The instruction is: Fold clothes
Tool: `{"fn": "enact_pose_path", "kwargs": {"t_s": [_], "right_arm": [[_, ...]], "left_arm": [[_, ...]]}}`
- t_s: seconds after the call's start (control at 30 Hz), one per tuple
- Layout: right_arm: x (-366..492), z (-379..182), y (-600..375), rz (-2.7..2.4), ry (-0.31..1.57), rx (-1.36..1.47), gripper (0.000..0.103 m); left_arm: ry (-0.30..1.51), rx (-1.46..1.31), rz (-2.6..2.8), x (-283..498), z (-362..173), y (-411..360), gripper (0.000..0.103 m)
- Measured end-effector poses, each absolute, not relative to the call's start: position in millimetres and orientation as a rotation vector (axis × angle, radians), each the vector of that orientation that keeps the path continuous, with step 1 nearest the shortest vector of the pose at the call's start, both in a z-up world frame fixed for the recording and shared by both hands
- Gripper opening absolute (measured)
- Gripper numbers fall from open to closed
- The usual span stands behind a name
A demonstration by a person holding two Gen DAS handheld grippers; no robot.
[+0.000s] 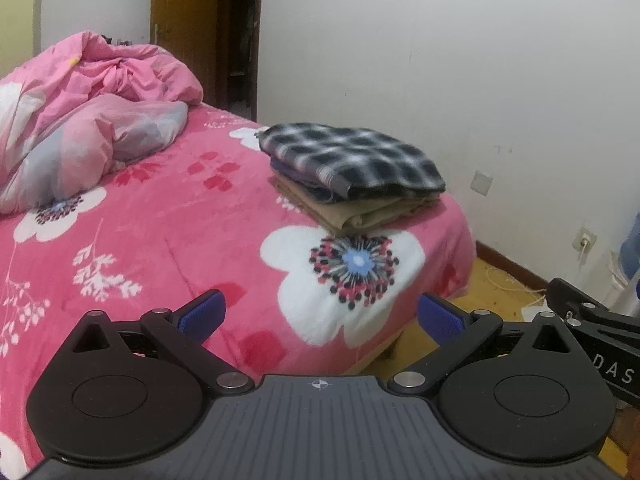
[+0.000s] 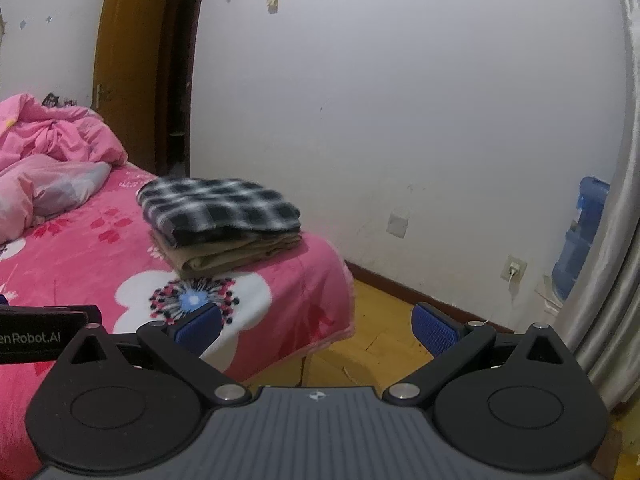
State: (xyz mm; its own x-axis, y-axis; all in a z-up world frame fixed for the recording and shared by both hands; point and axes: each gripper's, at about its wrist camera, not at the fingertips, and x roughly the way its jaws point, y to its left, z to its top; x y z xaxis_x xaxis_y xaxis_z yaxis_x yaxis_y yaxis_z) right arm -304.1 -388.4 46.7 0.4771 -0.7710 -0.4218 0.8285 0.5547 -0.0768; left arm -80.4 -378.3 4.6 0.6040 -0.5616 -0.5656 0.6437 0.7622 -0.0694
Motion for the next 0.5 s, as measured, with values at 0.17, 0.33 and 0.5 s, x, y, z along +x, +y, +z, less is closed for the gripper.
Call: {"fn": "enact_pose_path", "kwargs": {"t_s": [0.17, 0.33, 0.5], "right_arm": [[-300.0, 55.9, -397.8, -0.988, 0.424, 0.132, 0.103], [-295.1, 59.3, -405.3, -0.985, 0.435, 0.120, 0.103], [-291.9, 56.2, -408.9, -0.989, 0.447, 0.134, 0.103]], "left_arm": [[0.596, 0.133, -0.693, -72.9, 10.8, -386.3, 0.103], [0.597, 0.126, -0.689, -69.9, 11.1, -392.2, 0.103], [0.610, 0.132, -0.690, -68.3, 8.4, -394.4, 0.103]]}}
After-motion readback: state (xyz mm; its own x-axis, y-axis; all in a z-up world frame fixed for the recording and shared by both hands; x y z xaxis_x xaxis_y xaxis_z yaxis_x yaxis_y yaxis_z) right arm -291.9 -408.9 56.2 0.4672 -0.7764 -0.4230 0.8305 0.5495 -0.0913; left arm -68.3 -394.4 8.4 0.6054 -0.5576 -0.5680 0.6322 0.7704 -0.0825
